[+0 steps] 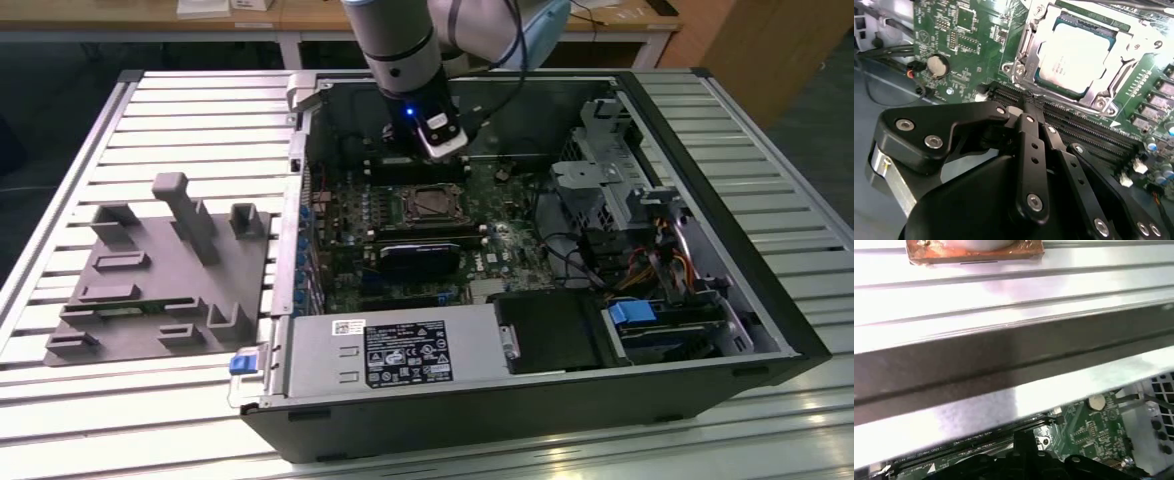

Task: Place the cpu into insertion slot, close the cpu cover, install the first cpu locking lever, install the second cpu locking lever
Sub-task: 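Install the first cpu locking lever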

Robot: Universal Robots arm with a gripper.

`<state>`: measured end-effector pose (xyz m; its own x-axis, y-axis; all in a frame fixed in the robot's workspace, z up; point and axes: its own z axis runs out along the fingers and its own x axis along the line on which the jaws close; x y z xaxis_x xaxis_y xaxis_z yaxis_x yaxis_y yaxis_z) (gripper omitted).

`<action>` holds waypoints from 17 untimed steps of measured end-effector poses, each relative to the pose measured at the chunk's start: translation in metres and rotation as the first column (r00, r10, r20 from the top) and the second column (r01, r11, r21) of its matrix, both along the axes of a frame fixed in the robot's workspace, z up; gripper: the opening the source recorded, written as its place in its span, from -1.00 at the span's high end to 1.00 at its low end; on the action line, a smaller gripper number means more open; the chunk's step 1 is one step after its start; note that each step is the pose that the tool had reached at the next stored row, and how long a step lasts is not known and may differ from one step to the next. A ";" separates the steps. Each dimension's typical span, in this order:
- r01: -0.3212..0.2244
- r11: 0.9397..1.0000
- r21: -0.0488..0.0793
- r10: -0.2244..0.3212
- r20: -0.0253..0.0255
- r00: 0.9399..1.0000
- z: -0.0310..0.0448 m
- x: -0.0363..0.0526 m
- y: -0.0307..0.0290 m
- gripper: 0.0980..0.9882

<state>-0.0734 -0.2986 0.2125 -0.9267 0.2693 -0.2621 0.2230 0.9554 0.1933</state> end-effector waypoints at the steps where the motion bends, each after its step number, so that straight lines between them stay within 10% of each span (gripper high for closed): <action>1: 0.000 1.000 0.000 0.000 0.000 1.000 0.0024 0.0000 0.0000 0.99; 13: 0.000 1.000 0.000 0.000 -0.003 1.000 0.0134 0.0002 0.0000 0.99; 17: 0.000 1.000 0.000 0.000 -0.067 0.998 0.0125 0.0023 0.0000 0.99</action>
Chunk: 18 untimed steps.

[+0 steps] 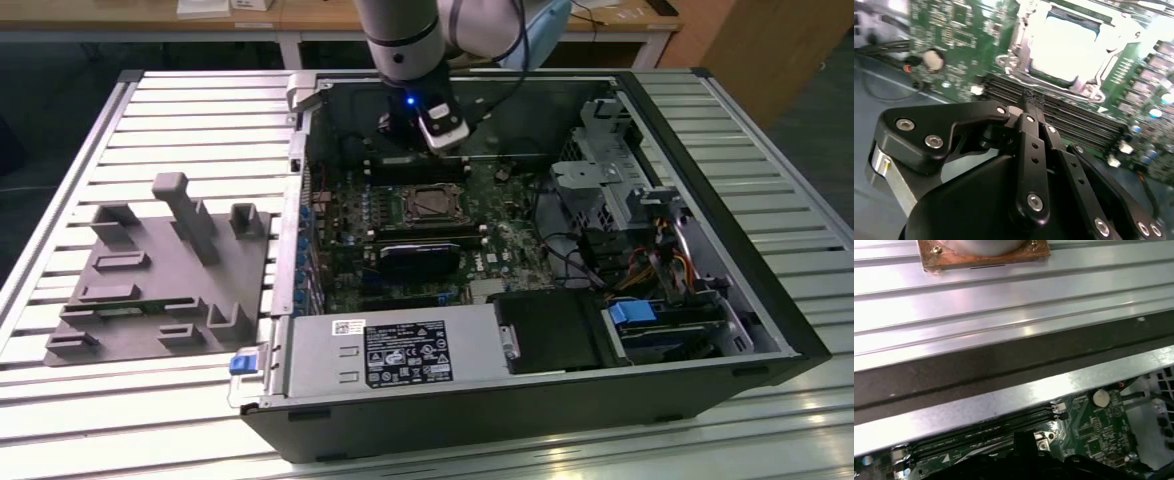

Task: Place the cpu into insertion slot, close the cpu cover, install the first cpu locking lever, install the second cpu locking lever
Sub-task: 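Install the first cpu locking lever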

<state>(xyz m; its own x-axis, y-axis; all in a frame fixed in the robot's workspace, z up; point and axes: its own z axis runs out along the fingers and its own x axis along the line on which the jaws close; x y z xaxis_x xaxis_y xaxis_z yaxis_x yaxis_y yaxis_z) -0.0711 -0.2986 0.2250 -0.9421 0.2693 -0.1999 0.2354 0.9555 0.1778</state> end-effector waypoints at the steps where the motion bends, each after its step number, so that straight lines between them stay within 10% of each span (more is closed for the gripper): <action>1: 0.000 1.000 0.000 0.000 -0.014 1.000 -0.0002 0.0008 0.0000 0.99; 4: 0.000 1.000 -0.004 0.000 -0.037 0.999 -0.0007 0.0024 -0.0005 0.99; 10: 0.004 1.000 -0.012 -0.005 -0.040 0.999 -0.0009 0.0029 -0.0043 0.99; 18: 0.003 0.995 -0.096 -0.009 -0.058 0.998 -0.0008 0.0080 -0.0045 0.99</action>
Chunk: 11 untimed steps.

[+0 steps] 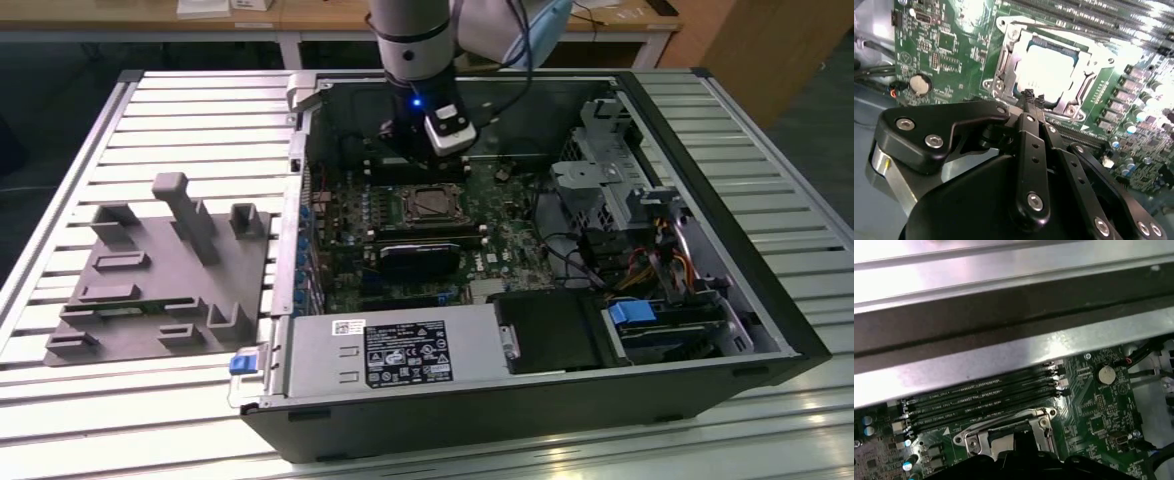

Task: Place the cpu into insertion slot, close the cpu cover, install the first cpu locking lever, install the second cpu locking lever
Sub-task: 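Install the first cpu locking lever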

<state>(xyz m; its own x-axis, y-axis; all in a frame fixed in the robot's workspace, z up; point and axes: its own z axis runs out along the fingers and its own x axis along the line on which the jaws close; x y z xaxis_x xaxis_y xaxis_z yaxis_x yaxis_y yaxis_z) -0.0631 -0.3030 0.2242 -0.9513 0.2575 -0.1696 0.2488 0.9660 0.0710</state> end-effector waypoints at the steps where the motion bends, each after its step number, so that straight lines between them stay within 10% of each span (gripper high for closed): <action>1: 0.000 1.000 -0.004 0.000 -0.001 1.000 0.0001 0.0007 0.0000 0.99; 11: 0.000 1.000 -0.010 0.000 -0.003 1.000 0.0117 0.0014 0.0000 0.99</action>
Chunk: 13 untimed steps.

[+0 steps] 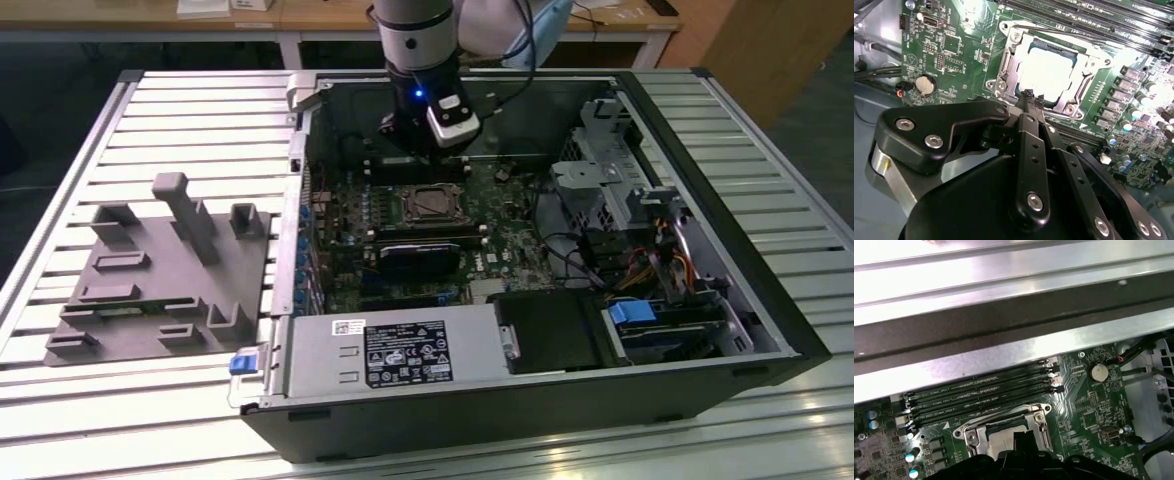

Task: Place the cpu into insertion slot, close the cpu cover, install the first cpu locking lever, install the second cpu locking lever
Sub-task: 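Install the first cpu locking lever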

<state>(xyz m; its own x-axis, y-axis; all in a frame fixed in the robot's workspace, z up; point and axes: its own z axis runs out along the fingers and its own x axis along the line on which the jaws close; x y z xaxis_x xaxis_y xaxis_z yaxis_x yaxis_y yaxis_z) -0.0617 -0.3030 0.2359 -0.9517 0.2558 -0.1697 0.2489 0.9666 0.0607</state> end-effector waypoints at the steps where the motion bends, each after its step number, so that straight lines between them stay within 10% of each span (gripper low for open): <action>1: 0.000 1.000 0.000 0.000 0.000 1.000 0.0013 0.0000 0.0000 0.99; 8: 0.000 1.000 0.000 0.000 -0.002 1.000 0.0025 0.0003 0.0000 0.99; 13: 0.000 1.000 0.000 0.000 -0.044 0.999 0.0020 0.0043 -0.0004 0.99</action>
